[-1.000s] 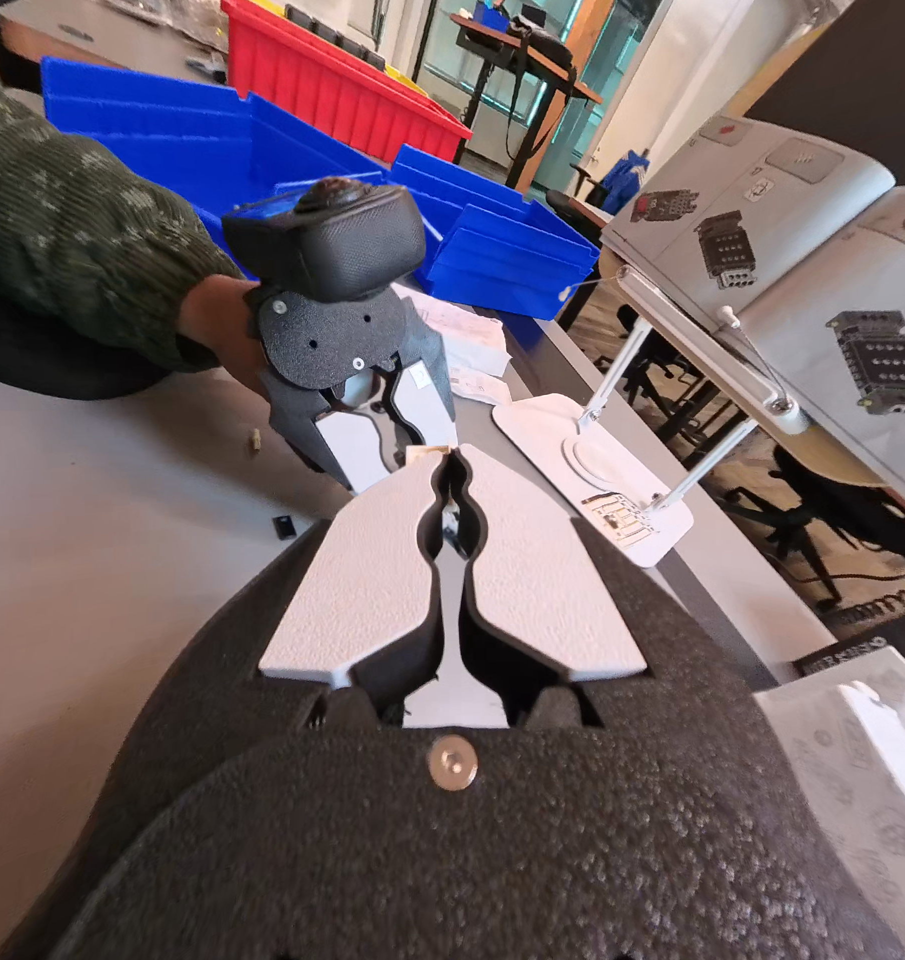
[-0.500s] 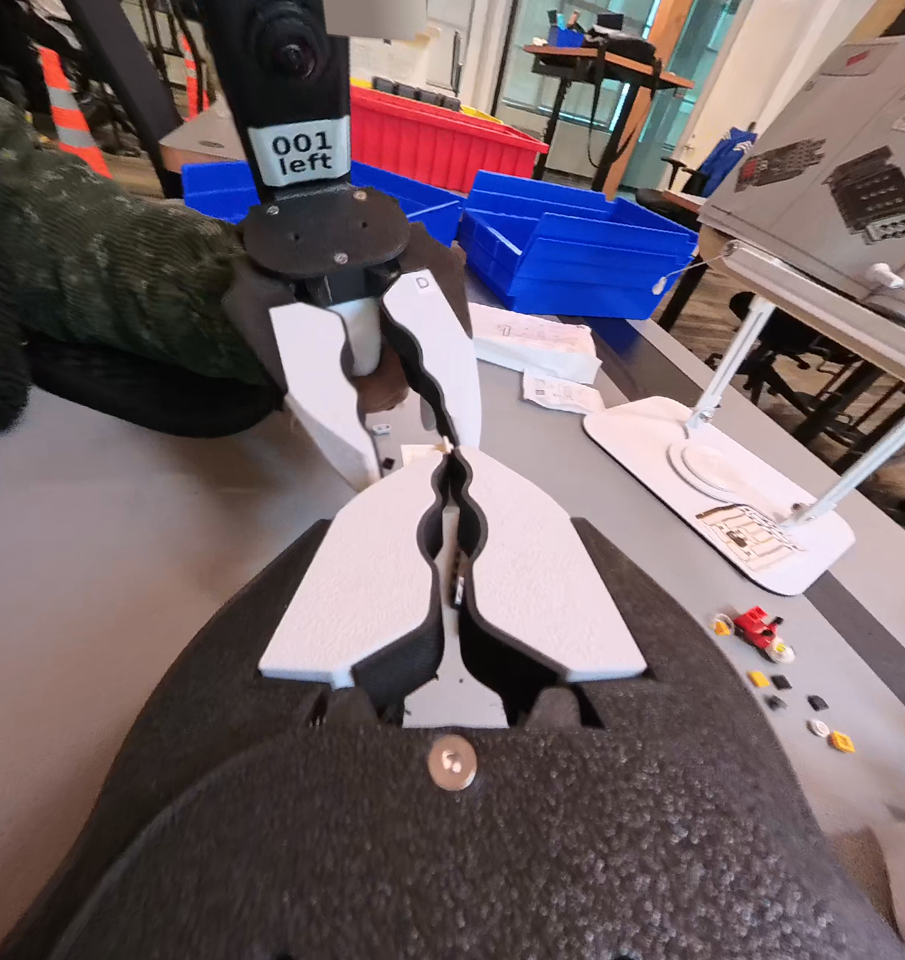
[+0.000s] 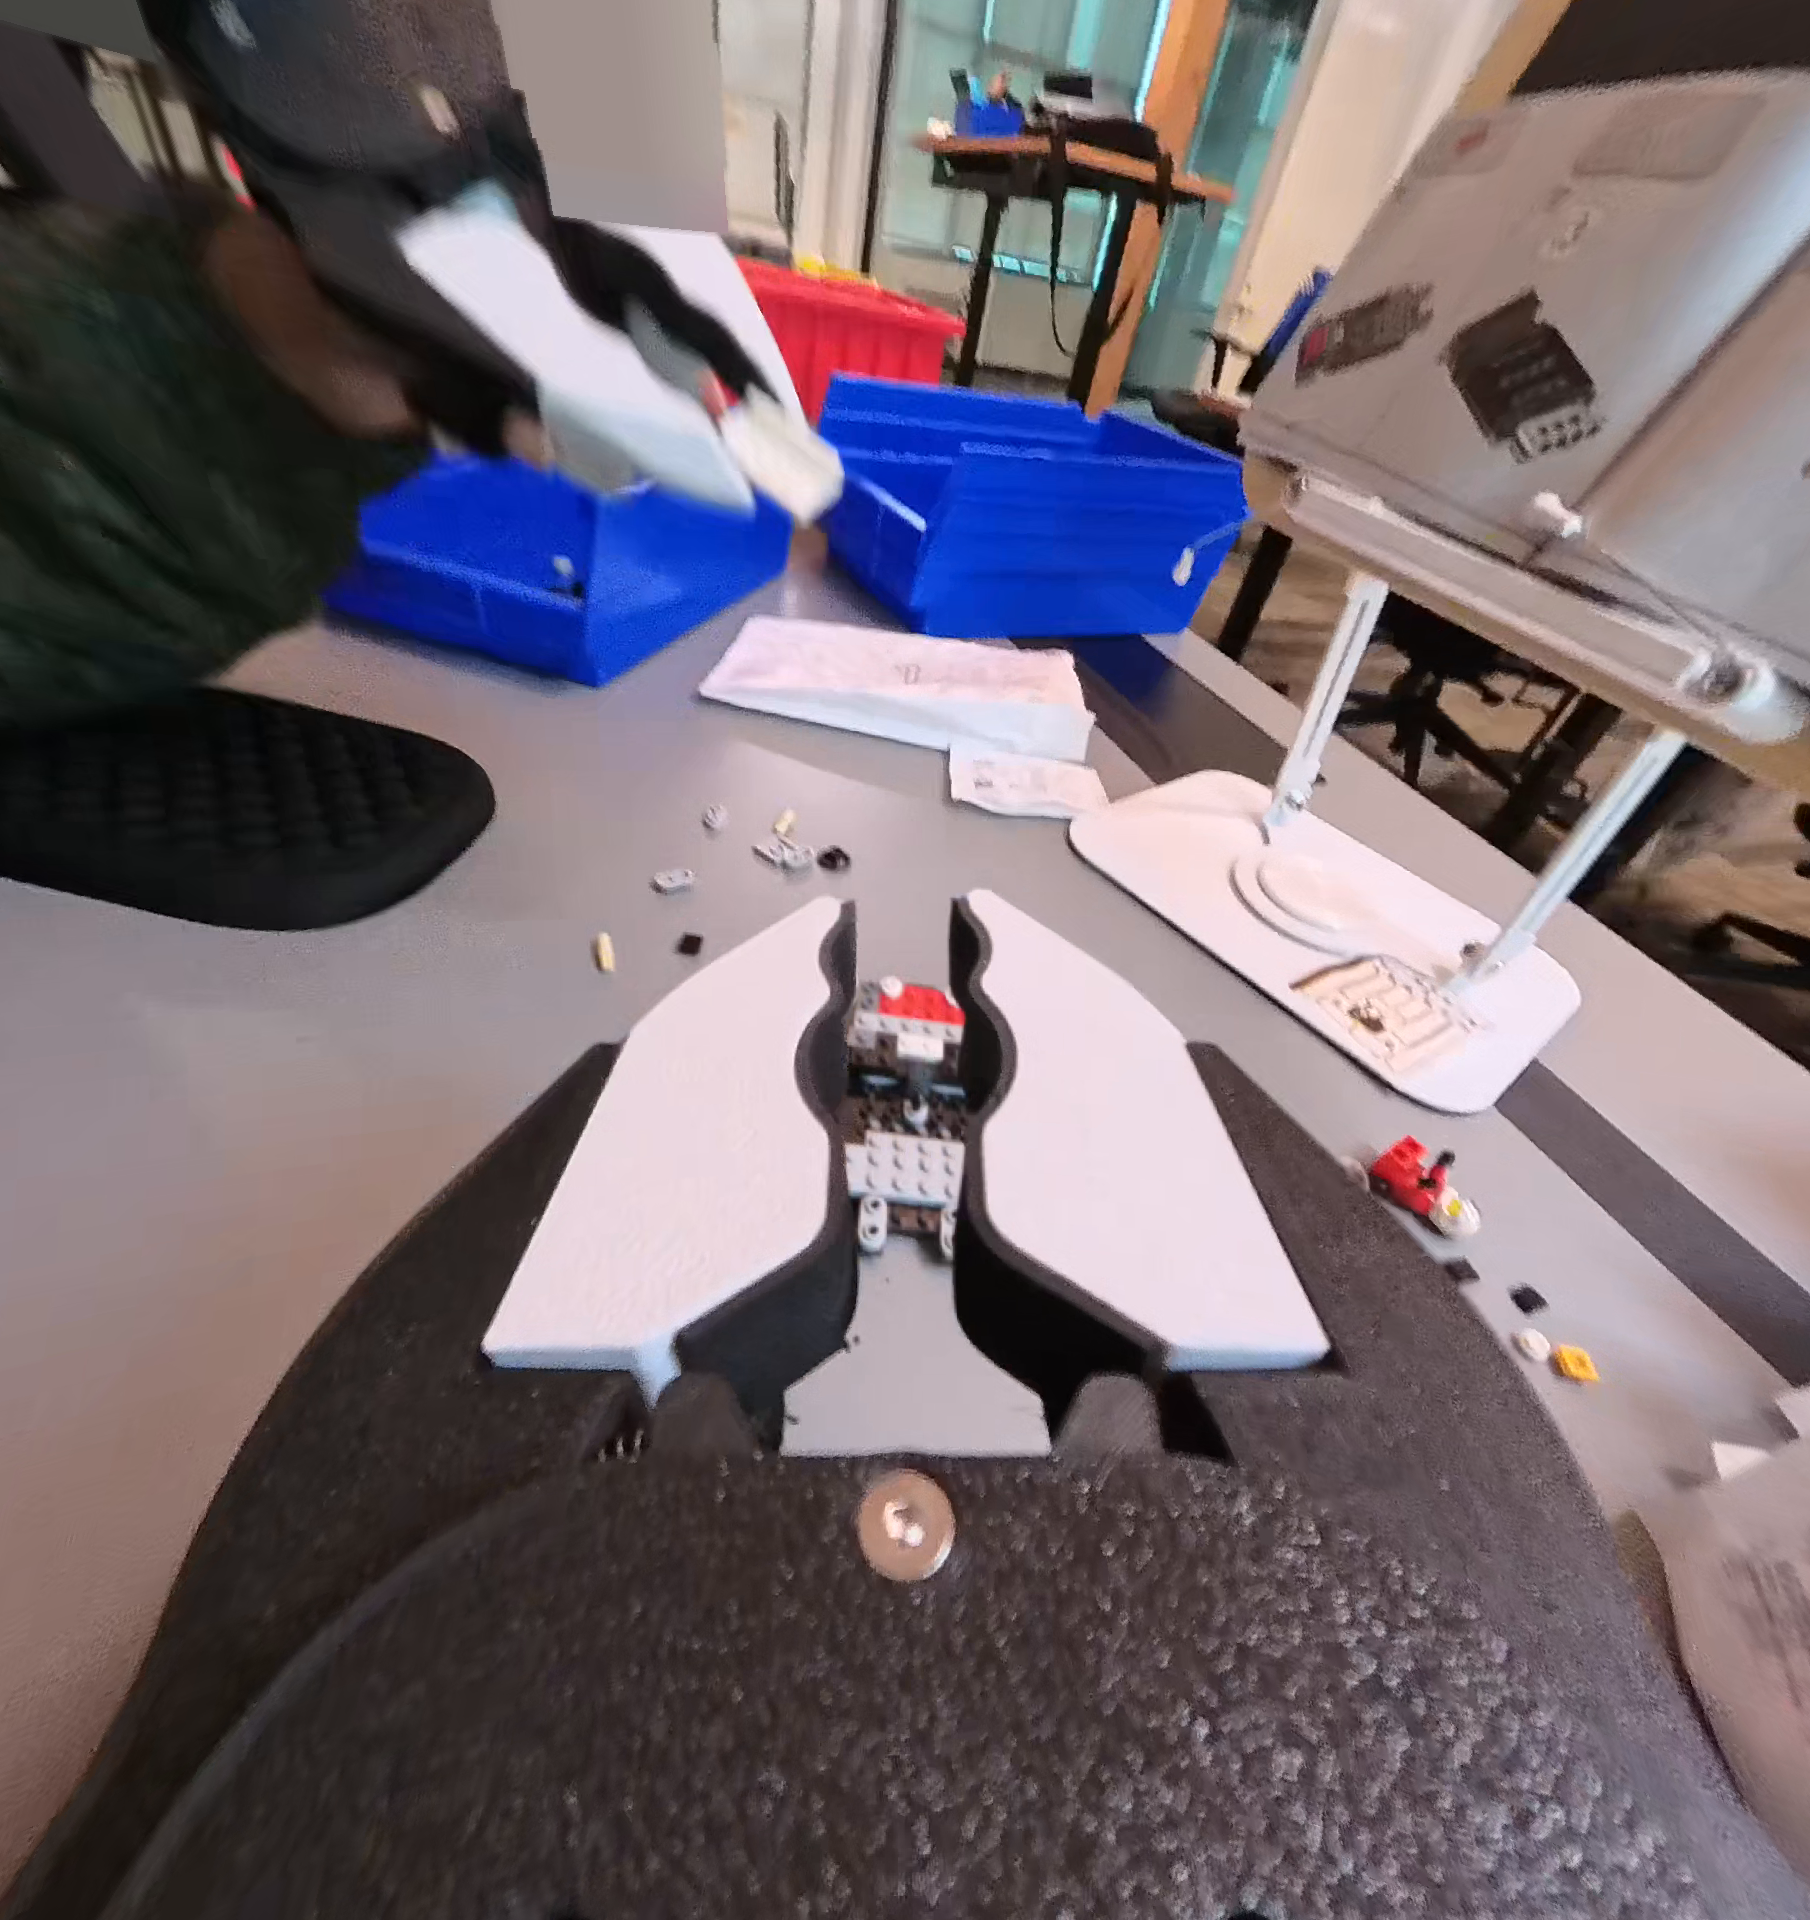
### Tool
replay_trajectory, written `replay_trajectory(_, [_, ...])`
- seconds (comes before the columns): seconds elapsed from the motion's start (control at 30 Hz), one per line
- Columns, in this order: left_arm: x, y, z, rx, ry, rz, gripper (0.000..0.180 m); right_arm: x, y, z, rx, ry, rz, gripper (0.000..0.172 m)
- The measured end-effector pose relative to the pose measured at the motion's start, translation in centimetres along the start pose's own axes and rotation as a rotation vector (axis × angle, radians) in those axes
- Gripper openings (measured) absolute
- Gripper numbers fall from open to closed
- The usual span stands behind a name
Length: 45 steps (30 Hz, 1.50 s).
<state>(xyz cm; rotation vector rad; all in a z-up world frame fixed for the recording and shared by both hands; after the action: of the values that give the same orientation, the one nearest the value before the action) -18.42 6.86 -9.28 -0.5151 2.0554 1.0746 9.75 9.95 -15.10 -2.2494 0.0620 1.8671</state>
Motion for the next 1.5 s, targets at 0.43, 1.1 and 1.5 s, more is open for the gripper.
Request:
replay_trajectory(0.43, [13.7, 7.4, -11.9, -0.426, 0.54, -0.397, 0.021, 1.7, -0.6, 0.9, 0.019, 0.117, 0.057, 0.017])
replay_trajectory(1.1, [9.6, 5.1, -6.8, -0.329, 0.222, -0.375, 0.03, 3.3, -0.7, 1.8, 0.02, 0.224, 0.116, 0.021])
replay_trajectory(1.5, [7.8, -3.3, 3.6, 0.118, -0.007, -0.345, 0.026, 4.6, -0.8, 2.9, 0.049, 0.375, 0.111, 0.064])
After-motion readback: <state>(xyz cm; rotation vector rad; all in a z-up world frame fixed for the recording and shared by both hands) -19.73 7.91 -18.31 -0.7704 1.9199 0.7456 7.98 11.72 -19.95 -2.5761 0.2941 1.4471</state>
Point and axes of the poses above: each gripper's, where its closed fingertips meet, z out along the fingers, x out of its underside, y = z × x across the jaws, the point moved 9 cm from there along -z, back along the fingers, and after that the axes turned 8 degrees about -x, right-handed, at the moved point
